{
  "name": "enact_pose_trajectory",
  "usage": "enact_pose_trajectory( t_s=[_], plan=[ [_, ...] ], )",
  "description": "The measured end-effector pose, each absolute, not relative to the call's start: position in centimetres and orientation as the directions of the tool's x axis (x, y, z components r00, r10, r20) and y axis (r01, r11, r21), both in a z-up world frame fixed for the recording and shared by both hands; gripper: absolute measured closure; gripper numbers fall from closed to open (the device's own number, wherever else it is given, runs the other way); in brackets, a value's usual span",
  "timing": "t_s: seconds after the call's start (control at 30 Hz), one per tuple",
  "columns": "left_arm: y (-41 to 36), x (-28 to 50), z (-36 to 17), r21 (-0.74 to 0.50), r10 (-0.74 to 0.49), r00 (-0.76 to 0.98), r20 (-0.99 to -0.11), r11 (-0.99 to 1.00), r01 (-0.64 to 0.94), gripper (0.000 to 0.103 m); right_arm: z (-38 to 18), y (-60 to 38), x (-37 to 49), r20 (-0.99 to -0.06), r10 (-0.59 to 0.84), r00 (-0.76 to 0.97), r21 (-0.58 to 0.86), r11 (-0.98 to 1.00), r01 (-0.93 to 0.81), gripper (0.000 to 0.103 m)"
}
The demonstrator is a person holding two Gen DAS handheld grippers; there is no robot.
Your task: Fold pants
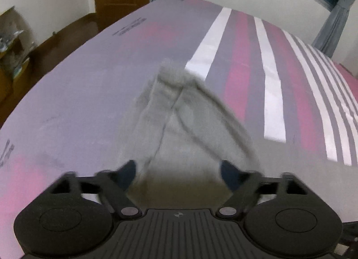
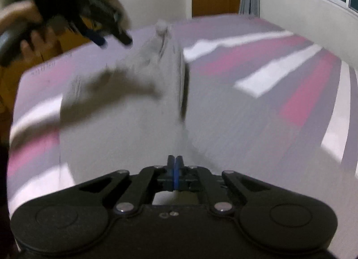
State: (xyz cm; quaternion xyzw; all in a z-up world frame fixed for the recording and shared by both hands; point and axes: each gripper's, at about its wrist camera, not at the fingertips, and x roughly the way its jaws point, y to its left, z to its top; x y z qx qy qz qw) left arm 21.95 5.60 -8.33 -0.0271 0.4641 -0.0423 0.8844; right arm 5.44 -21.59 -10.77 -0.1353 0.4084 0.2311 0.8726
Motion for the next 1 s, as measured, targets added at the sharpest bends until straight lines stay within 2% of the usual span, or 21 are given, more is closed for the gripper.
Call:
enact_pose_trajectory(
  t_s=[0.07, 0.13, 0.2, 0.33, 0.5, 0.63, 0.77, 0.83, 0.93, 1.0],
  plan=[
    [5.6, 21.2, -9.3, -0.071, -0.087, 0.55, -0.83, 0.996, 0.05, 0.015, -11.8, -21.7, 4.9, -0.782, 0.263, 0.565, -0.049, 0.878, -0.477, 0.097],
    [5.7, 21.0, -10.0, -0.102, -0.107, 0.532, -0.84, 0.994, 0.038, 0.015, -11.4, -22.5, 4.6, -0.771, 0.28, 0.572, 0.014, 0.905, -0.424, 0.088],
    [5.4, 21.2, -10.4, -0.13, -0.125, 0.523, -0.843, 0.991, 0.026, 0.015, -10.7, -23.4, 4.3, -0.758, 0.282, 0.589, 0.059, 0.928, -0.368, 0.086],
    [3.3, 22.9, -10.0, -0.192, -0.165, 0.517, -0.84, 0.981, 0.001, 0.015, -10.4, -25.4, 4.4, -0.762, 0.253, 0.596, 0.128, 0.961, -0.245, 0.085],
    [-1.0, 27.5, -9.7, -0.097, -0.067, 0.472, -0.879, 0.995, -0.039, 0.014, -10.7, -26.9, 3.8, -0.76, 0.268, 0.592, 0.217, 0.963, -0.157, 0.083],
    [-3.4, 31.3, -10.4, -0.005, 0.022, 0.427, -0.904, 0.998, -0.062, 0.001, -10.8, -26.7, 4.0, -0.755, 0.267, 0.599, 0.221, 0.964, -0.152, 0.083],
    [-3.9, 33.3, -11.5, 0.03, 0.065, 0.409, -0.91, 0.995, -0.092, 0.001, -11.1, -26.6, 4.2, -0.754, 0.276, 0.595, 0.244, 0.96, -0.136, 0.082],
    [-3.7, 33.7, -11.8, 0.01, 0.054, 0.397, -0.916, 0.994, -0.113, 0.001, -11.0, -26.5, 4.3, -0.757, 0.277, 0.592, 0.249, 0.96, -0.131, 0.082],
    [-3.2, 33.4, -10.5, -0.102, -0.034, 0.456, -0.889, 0.987, -0.125, 0.001, -10.9, -26.4, 4.1, -0.757, 0.281, 0.59, 0.254, 0.958, -0.132, 0.082],
    [-3.6, 33.3, -10.2, -0.079, -0.02, 0.474, -0.88, 0.991, -0.105, 0.001, -11.0, -26.4, 4.2, -0.758, 0.284, 0.587, 0.253, 0.958, -0.137, 0.081]
  ],
)
